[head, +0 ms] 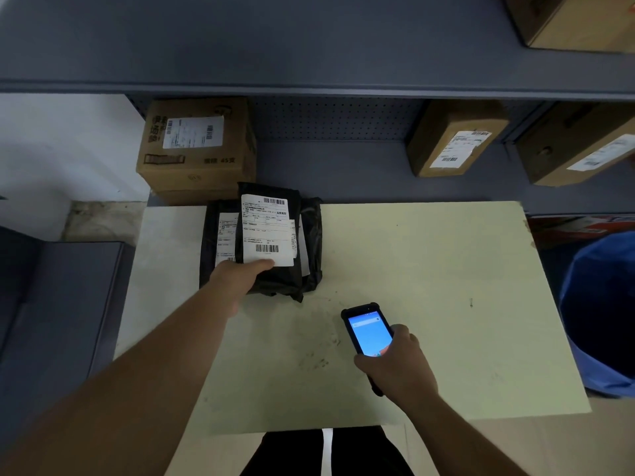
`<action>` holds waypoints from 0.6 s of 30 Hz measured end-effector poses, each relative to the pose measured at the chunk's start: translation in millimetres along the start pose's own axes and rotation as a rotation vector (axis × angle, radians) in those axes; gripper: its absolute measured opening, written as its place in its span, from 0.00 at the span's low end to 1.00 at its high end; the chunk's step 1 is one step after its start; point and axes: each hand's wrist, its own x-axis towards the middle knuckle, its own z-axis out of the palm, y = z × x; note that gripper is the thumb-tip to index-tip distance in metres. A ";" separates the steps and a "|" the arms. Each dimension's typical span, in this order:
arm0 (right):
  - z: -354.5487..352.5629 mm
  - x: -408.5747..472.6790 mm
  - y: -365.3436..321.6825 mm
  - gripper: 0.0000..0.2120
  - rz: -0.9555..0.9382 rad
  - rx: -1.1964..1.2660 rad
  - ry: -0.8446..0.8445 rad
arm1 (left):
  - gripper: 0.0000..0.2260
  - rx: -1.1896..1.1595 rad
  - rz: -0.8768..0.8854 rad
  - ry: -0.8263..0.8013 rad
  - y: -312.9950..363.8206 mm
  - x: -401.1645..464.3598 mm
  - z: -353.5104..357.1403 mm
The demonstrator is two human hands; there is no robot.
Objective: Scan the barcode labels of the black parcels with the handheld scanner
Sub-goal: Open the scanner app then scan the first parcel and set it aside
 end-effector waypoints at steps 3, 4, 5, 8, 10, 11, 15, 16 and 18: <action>-4.3 -1.7 -0.6 0.35 -0.020 0.008 0.000 | 0.26 -0.015 -0.012 -0.050 3.4 -6.9 1.1; -6.1 -2.1 -0.8 0.34 -0.030 0.011 0.003 | 0.23 -0.027 -0.026 -0.074 3.8 -10.0 1.6; -8.0 -2.3 -0.8 0.34 -0.040 0.010 0.007 | 0.21 -0.039 -0.038 -0.091 4.1 -13.2 1.8; -13.5 -3.4 -1.4 0.31 -0.058 -0.004 0.012 | 0.18 -0.052 -0.049 -0.126 1.2 -19.1 2.6; -17.1 -6.0 -3.3 0.30 -0.065 -0.005 0.006 | 0.14 -0.090 -0.048 -0.145 -0.6 -24.0 4.2; -18.9 -7.7 -4.7 0.30 -0.066 -0.003 0.002 | 0.13 -0.116 -0.049 -0.151 -1.0 -27.5 5.4; -29.1 -14.0 -9.8 0.29 -0.073 -0.004 -0.011 | 0.14 -0.172 -0.045 -0.158 -4.1 -40.6 9.8; -31.8 -15.5 -10.8 0.28 -0.075 -0.001 -0.015 | 0.15 -0.181 -0.041 -0.160 -5.0 -43.6 10.2; -36.9 -17.6 -12.2 0.29 -0.085 0.011 -0.025 | 0.13 -0.207 -0.028 -0.170 -7.6 -48.4 10.3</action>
